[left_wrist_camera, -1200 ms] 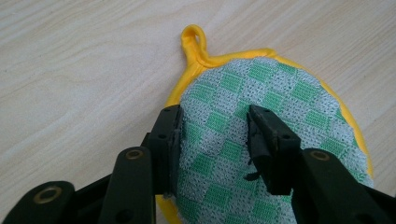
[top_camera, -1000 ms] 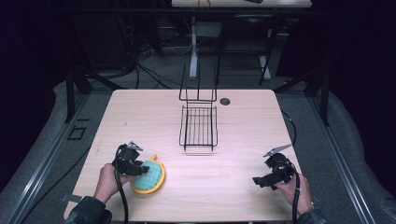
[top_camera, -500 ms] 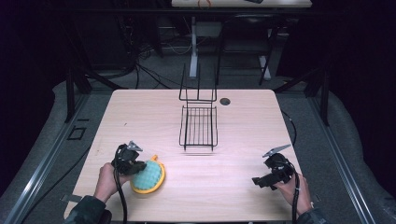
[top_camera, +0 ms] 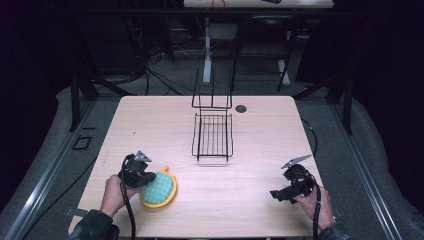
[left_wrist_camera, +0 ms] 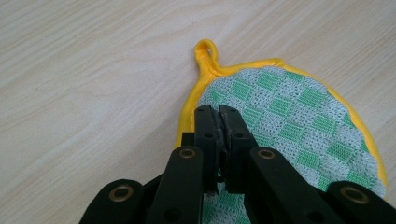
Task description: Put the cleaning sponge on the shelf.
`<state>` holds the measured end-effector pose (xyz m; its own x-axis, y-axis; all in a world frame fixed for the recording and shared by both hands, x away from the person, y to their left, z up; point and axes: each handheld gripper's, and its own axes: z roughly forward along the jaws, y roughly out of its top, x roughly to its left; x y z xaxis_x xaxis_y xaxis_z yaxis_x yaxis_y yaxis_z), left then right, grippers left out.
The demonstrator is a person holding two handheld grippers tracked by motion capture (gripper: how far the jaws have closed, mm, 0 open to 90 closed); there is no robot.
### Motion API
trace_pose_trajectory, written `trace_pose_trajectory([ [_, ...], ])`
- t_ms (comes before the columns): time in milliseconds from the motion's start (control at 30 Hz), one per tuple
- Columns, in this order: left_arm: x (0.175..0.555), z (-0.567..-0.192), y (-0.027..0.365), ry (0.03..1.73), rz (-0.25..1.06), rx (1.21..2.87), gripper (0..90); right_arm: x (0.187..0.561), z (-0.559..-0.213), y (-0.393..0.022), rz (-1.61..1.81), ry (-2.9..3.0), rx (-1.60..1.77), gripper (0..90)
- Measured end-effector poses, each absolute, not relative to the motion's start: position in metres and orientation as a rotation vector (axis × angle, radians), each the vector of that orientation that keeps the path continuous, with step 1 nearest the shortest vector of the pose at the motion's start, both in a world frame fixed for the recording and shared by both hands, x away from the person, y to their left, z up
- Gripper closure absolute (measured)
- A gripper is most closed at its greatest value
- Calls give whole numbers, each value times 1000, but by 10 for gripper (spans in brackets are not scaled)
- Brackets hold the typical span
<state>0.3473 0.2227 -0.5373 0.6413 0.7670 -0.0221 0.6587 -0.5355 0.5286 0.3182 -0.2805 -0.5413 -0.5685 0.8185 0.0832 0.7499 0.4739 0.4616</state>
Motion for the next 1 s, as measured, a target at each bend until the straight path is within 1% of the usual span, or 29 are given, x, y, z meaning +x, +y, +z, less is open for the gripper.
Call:
trace_pose_trajectory([
  [633,338,-521,230,1085,308,2299,875,318,-541,-280,689,2567,1379,27],
  [1000,334,-508,233,1067,343,2253,873,318,-540,-281,699,2559,1387,27],
])
